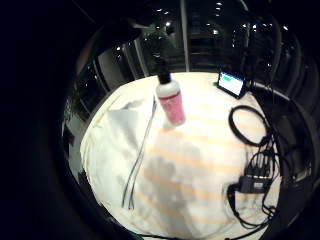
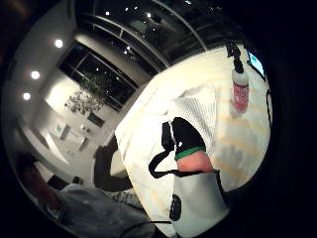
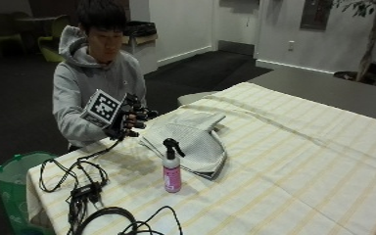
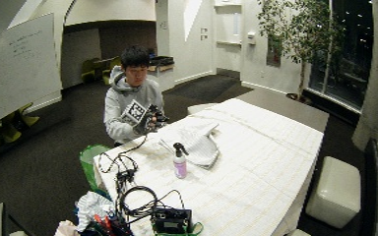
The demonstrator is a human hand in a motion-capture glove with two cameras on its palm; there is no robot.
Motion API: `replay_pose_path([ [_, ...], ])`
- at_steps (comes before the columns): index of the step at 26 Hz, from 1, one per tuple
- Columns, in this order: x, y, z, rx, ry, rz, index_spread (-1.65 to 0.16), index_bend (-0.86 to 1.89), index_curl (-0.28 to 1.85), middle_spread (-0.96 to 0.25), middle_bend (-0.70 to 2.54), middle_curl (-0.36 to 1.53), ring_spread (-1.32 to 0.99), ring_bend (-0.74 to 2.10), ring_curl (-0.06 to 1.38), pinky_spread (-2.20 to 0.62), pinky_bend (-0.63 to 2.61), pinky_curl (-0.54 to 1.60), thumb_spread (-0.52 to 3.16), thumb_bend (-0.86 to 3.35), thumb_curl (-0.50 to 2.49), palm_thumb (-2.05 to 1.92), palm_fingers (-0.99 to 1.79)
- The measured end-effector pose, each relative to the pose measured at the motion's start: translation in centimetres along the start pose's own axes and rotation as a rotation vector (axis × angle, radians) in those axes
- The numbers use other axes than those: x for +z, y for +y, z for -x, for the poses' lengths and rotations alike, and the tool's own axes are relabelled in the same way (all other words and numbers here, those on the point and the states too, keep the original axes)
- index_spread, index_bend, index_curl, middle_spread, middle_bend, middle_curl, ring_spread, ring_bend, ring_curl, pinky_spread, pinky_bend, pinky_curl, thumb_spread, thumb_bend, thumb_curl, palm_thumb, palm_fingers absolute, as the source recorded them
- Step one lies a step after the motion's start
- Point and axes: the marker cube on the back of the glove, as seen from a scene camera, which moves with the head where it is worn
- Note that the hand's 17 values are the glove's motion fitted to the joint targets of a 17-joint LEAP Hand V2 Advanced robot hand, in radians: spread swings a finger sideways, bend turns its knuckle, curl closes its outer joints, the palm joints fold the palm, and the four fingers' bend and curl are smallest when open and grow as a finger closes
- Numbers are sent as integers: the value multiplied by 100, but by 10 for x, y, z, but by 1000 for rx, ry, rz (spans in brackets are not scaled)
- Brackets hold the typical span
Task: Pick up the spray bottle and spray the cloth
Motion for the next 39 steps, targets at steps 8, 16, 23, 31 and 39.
replay_pose_path([
  [8, 36, -53, -53, 165, -164, -29, -30, 7, 13, -2, 28, 29, 5, 44, 25, 24, 55, 32, 99, 9, 36, 71, 18],
  [16, 80, -89, -78, 352, -319, -29, -29, 10, 13, -2, 31, 31, 4, 47, 27, 23, 55, 33, 97, 5, 39, 77, 21],
  [23, 105, -108, -83, 450, -418, -56, -25, 26, 20, -2, 31, 32, 0, 59, 29, 19, 45, 29, 95, 1, 40, 80, 65],
  [31, 116, -118, -78, 412, -426, -46, -20, 46, 34, -6, 47, 40, -9, 51, 31, 4, 28, 28, 78, 4, 48, 96, 119],
  [39, 123, -128, -55, 235, -261, 59, -16, 51, 42, -6, 54, 45, -12, 56, 38, -10, 33, 33, 50, -1, 56, 99, 141],
])
